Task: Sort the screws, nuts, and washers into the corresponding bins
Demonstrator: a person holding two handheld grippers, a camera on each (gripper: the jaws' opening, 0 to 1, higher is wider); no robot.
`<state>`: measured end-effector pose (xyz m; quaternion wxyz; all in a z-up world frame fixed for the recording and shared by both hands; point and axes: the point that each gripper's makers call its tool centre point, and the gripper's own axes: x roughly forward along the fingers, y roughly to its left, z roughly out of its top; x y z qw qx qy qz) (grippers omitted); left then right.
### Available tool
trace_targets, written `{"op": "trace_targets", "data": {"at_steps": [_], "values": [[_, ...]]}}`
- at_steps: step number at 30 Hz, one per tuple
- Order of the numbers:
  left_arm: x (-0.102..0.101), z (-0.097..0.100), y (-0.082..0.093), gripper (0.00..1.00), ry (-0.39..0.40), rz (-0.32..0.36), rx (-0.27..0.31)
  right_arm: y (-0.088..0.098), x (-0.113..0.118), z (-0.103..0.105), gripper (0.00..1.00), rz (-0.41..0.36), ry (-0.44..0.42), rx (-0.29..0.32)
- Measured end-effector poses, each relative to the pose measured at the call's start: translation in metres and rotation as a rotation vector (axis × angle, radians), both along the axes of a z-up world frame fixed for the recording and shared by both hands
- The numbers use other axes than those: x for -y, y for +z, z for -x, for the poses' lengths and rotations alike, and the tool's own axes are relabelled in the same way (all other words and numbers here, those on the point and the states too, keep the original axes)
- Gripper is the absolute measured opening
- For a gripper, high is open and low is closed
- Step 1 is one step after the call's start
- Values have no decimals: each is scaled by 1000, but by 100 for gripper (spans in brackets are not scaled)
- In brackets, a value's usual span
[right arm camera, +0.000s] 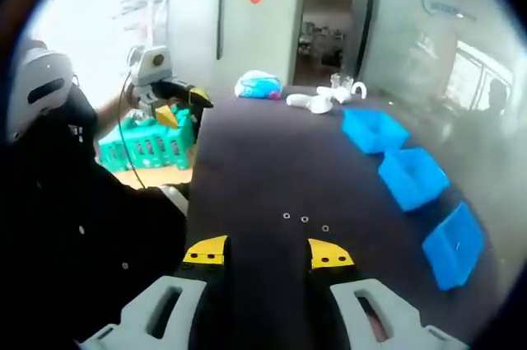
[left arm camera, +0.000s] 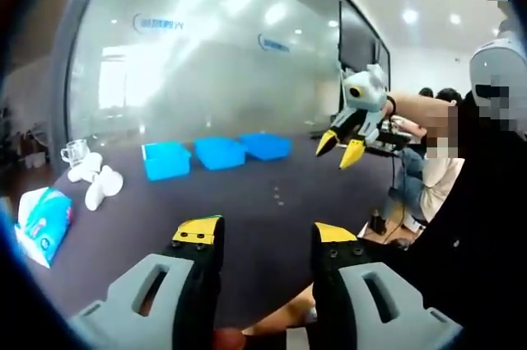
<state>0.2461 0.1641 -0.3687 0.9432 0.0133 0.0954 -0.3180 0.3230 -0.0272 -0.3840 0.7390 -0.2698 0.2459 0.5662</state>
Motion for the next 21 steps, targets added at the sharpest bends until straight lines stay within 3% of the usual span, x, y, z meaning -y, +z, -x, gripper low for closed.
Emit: {"op": "trace_targets", "data": {"at_steps": [13,21], "values": [[0,-2,2,40,2,-3,-3,-28,-31,-21,27,172,110,-30],[2,-1,-1,40,-1,-18,-11,-48,-37,-35,25,306,190,1]]}}
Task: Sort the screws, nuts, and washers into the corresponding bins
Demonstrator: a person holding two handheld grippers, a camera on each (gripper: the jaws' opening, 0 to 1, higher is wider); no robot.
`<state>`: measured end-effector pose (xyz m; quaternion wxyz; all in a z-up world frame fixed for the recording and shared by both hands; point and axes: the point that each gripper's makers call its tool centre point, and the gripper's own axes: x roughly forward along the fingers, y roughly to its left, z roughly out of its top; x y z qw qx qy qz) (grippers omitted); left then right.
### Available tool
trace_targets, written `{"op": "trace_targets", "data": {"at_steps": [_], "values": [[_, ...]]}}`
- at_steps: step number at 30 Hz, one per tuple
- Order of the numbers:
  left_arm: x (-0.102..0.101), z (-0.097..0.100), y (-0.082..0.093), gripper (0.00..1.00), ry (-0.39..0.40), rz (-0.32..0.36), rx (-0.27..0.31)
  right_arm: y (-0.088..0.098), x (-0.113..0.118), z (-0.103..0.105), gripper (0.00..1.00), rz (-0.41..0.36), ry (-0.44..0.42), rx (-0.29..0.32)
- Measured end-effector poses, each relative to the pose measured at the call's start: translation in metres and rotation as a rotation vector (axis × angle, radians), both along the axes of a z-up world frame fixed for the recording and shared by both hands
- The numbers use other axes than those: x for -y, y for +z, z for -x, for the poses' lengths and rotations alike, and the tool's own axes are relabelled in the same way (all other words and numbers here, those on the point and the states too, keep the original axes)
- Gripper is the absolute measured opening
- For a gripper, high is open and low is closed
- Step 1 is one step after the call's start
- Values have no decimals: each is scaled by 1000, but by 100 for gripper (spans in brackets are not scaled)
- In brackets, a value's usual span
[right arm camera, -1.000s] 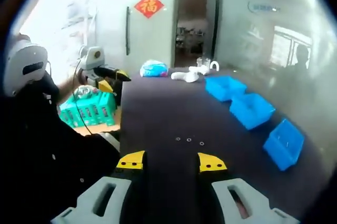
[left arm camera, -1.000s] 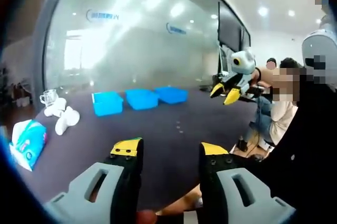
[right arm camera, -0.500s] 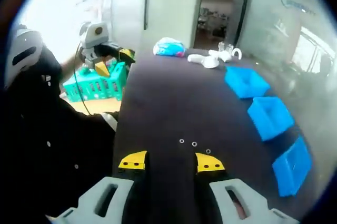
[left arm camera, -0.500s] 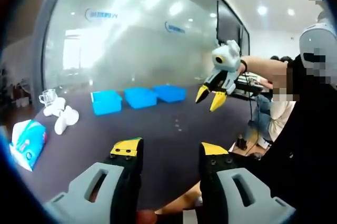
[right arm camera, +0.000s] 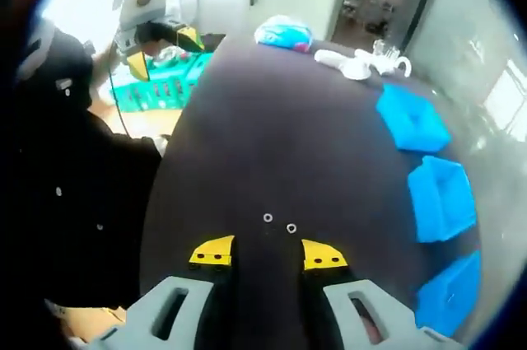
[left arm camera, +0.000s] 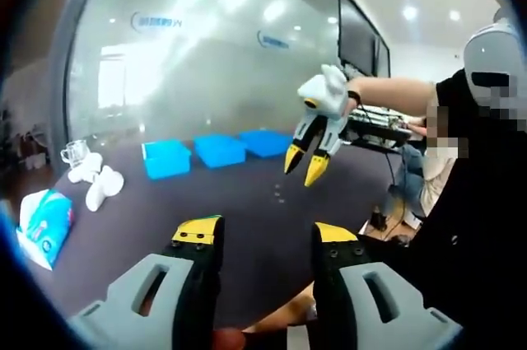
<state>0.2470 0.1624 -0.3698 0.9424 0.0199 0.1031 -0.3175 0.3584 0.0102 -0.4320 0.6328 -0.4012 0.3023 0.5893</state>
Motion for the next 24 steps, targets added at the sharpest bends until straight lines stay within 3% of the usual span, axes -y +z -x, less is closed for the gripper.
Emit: {"op": "trace_targets", "data": {"at_steps": [8,24], "values": [[-2,0,-1,40,8,2,-9,-19,-8,-10,22,81,49,-3],[-11,1,-4,40,38,25,-24,-33,-15,-22,13,114,52,-55]]}}
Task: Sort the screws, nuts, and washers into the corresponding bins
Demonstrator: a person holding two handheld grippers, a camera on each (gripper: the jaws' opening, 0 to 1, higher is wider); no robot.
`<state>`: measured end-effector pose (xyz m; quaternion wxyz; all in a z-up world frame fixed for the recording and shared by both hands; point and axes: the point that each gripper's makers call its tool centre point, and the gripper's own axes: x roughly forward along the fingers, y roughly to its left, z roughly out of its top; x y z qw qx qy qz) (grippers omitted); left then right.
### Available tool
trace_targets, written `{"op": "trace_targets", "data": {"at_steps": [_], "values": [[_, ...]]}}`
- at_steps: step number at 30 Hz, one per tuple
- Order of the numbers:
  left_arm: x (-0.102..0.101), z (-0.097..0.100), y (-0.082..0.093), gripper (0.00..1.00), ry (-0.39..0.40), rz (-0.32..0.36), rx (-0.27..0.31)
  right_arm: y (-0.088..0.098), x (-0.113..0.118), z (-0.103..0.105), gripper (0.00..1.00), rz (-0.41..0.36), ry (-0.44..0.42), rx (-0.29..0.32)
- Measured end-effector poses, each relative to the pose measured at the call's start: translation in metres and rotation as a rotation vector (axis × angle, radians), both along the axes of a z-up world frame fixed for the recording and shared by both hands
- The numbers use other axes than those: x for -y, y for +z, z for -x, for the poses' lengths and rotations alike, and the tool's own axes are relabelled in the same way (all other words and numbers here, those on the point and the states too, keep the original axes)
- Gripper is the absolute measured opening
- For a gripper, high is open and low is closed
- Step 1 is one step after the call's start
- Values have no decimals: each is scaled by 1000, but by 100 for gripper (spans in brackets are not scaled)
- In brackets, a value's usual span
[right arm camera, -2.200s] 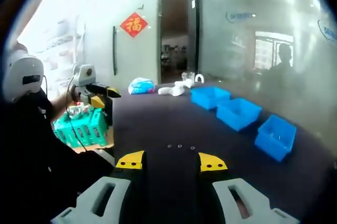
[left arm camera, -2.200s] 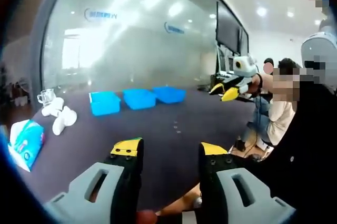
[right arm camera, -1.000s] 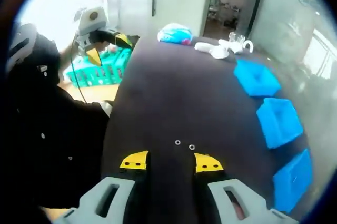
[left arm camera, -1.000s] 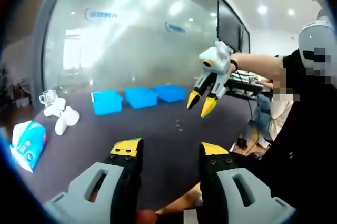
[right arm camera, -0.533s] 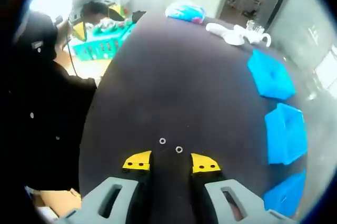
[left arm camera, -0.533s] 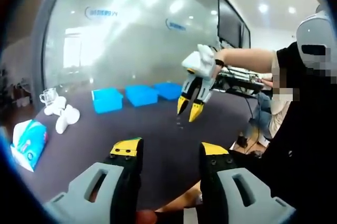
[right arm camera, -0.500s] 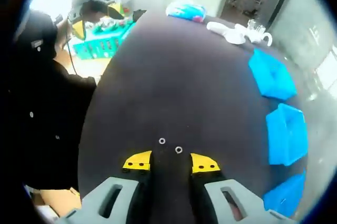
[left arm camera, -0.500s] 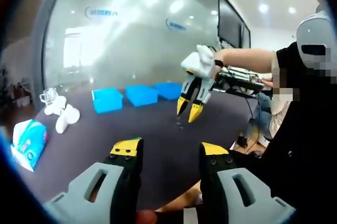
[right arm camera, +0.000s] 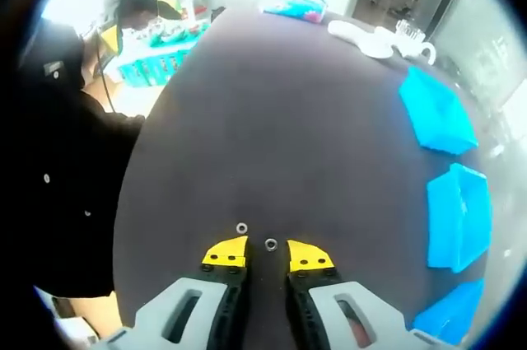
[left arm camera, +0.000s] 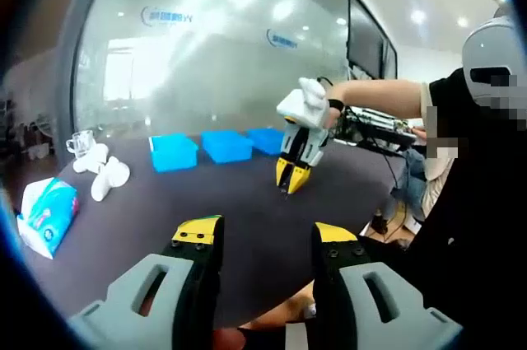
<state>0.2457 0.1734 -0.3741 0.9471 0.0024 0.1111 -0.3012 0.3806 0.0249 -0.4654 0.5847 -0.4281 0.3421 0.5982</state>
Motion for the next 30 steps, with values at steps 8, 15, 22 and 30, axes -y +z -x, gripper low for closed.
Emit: {"op": "trace_targets", "data": {"at_steps": [8,15,22,30], "values": [[-3,3,-3,40,12,12,-4,-5,3,-1,9,23,-39,-56],[-4,5,-3,40,16,20,-2,-6,2,1,2,23,-54,-84],[-4,6,-3,40,17,21,-1,-3,4,3,2,17,-54,-55],[-11,1,4,40,45,-1,31,14,10,8,2,-83,-101,-16]]}}
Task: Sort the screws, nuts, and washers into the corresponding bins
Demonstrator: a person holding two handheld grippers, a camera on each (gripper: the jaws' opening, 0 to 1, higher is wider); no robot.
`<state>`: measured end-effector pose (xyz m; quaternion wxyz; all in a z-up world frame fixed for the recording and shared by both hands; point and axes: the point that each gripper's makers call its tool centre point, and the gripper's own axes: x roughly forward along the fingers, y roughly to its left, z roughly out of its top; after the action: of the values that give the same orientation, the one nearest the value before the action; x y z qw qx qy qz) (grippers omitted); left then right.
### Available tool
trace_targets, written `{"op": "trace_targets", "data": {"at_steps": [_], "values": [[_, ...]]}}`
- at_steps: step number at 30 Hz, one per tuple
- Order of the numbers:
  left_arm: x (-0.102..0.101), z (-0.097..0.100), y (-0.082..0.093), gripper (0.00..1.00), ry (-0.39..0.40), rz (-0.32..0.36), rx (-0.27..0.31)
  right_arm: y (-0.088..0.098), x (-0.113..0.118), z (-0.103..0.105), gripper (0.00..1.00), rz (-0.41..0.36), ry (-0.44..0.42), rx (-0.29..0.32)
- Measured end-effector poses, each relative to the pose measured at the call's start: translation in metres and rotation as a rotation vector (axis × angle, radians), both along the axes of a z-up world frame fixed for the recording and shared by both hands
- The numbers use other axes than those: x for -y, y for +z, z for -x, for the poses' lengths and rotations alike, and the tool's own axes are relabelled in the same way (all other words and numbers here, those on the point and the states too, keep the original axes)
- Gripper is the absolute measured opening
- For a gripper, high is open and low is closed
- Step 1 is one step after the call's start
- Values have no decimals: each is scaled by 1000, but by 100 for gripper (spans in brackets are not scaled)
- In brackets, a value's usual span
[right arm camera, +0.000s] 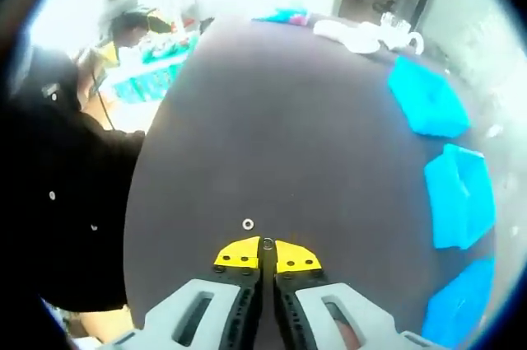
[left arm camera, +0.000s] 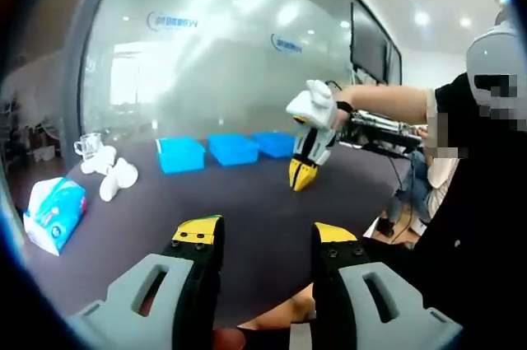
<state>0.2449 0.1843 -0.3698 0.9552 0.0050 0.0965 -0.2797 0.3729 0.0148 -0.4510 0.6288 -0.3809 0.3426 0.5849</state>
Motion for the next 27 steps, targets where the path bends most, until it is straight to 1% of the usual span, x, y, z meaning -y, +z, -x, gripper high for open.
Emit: {"op": "trace_targets", "data": {"at_steps": [3,5,8,10,12,13,15,16,17,18,19,20,23,25,26,27], "values": [[1,-1,4,40,-2,3,9,10,5,5,2,-58,-43,19],[2,-1,6,40,-6,0,16,17,10,5,2,-102,-87,43],[5,-1,8,40,-13,5,22,30,17,8,2,-181,-144,59],[7,-1,9,40,-17,4,25,39,23,7,2,-239,-201,76],[8,-1,11,40,-19,4,28,49,28,5,2,-298,-238,116],[8,-1,11,40,-20,4,30,56,30,5,2,-345,-264,142],[8,-2,13,40,-20,5,35,67,35,4,2,-419,-327,170],[8,-2,14,40,-20,3,38,73,38,2,2,-450,-351,203],[8,-2,16,40,-20,1,42,79,41,-1,2,-476,-377,251],[7,-2,17,40,-18,-1,45,84,44,-3,2,-492,-386,298],[6,-3,18,40,-16,-1,47,93,49,-6,2,-531,-427,360],[5,-3,18,40,-14,0,48,97,51,-5,2,-556,-451,364],[4,-3,18,40,-10,-3,50,117,58,-2,2,-711,-563,368],[4,-4,19,40,-8,-3,52,127,60,5,2,-774,-587,404],[4,-4,20,40,-6,-4,54,134,58,11,2,-829,-612,418],[3,-4,22,40,-2,-3,59,137,65,6,2,-867,-640,408]]}}
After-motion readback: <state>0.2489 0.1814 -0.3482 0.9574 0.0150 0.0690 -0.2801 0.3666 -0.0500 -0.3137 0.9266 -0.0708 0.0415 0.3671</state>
